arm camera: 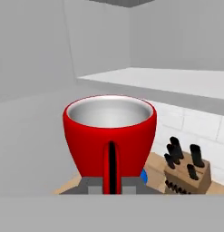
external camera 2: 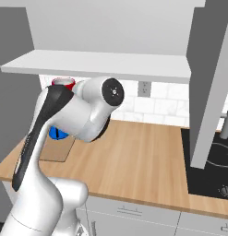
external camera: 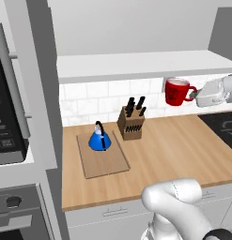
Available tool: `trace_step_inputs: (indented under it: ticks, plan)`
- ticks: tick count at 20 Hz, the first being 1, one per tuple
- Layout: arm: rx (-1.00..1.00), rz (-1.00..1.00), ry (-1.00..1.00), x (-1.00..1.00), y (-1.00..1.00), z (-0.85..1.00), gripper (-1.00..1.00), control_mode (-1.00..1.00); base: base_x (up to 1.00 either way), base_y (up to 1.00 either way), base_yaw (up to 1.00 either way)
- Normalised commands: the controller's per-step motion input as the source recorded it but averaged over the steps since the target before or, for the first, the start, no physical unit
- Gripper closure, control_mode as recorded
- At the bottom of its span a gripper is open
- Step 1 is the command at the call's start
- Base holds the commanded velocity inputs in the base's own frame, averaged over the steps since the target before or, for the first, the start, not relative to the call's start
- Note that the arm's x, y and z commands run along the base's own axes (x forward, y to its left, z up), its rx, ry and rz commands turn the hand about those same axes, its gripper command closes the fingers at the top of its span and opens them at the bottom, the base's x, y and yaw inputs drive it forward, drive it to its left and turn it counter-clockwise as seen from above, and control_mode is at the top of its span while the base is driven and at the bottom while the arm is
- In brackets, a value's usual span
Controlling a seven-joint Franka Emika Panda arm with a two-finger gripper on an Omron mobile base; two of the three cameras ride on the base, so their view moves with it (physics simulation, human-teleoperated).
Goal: Pick the kettle from the counter and place it on the tray. Then pick the mug from the cabinet and place it on the tray. Then close the cabinet doors.
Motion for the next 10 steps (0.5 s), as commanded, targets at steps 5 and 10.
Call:
trace_step_inputs:
  ticks: [5,10]
  plan:
    - [-0.08,0.13,0.0,-0.46,0.92,-0.7,1.0,-1.0,0.0,0.0,0.0]
    - [0.0,0.08,0.05,0.31,0.68,-0.82,1.0,-1.0,0.0,0.0,0.0]
